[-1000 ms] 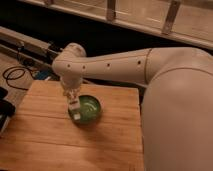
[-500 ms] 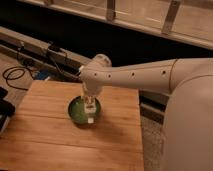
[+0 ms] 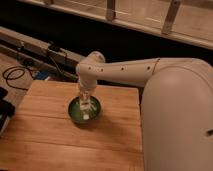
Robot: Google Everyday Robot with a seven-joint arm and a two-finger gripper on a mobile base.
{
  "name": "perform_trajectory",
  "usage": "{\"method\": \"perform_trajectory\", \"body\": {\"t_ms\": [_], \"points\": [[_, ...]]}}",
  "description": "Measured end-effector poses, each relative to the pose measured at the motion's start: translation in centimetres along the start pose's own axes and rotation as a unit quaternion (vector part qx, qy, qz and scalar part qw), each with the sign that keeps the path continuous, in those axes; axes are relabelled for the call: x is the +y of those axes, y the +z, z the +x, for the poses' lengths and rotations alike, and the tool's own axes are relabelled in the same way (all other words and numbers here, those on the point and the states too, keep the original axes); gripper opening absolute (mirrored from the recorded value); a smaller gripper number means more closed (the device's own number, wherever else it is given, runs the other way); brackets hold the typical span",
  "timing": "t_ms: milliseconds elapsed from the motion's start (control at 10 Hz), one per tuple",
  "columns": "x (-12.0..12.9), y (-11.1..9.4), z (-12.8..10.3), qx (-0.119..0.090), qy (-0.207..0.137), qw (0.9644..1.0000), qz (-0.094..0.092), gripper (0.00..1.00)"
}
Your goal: Place the bottle in the ceramic bowl
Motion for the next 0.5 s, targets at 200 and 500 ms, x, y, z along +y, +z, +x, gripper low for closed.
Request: {"method": "perform_trajectory", "body": {"t_ms": [200, 500], "points": [[-0.72, -0.03, -0.11, -0.002, 0.002, 1.0, 0.005, 0.2], [-0.4, 0.01, -0.09, -0.001, 0.001, 1.0, 0.003, 0.5]]}}
